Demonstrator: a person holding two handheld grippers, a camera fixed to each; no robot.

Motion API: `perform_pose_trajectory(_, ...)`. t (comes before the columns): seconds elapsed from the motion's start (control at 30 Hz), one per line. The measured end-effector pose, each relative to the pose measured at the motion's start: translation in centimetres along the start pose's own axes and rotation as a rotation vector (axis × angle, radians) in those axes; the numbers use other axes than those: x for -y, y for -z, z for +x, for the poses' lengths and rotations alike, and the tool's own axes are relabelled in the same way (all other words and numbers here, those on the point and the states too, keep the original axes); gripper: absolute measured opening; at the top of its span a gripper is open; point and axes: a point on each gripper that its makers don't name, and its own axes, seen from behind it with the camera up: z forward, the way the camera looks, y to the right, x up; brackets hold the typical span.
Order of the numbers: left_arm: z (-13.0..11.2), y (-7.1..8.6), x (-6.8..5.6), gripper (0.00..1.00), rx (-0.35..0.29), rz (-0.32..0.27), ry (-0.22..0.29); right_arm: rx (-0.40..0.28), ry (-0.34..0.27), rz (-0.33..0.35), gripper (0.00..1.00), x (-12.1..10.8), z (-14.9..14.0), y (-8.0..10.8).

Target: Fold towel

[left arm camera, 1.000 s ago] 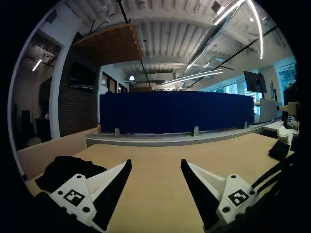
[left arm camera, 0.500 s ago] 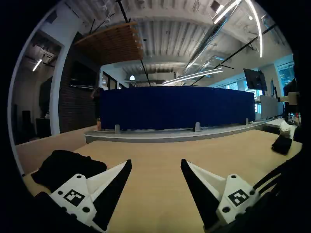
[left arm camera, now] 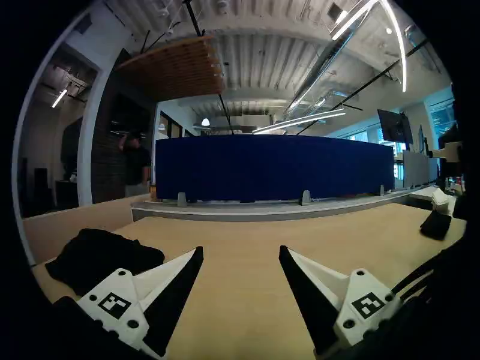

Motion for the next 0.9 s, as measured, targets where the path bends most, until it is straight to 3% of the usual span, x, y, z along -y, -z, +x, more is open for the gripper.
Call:
perform_pose_trajectory(0.3, 0.0, 0.2, 0.0, 0.93, -0.004, -0.005, -0.002, -0.010, -0.012, -0.007, 1.00, -0.4, 0.2, 0.1)
perform_pose_trajectory(0.7, 0.0, 0.2, 0.1, 0.93, -0.004, -0.006, 0.000, -0.047, 0.020, -0.007, 1.00, -1.6, 0.7, 0.0)
perform_pose_trajectory(0.9, 0.0, 0.2, 0.0, 0.94, -0.004, -0.006, 0.000, -0.049, 0.007, -0.008, 1.00, -2.3, -1.0, 0.4)
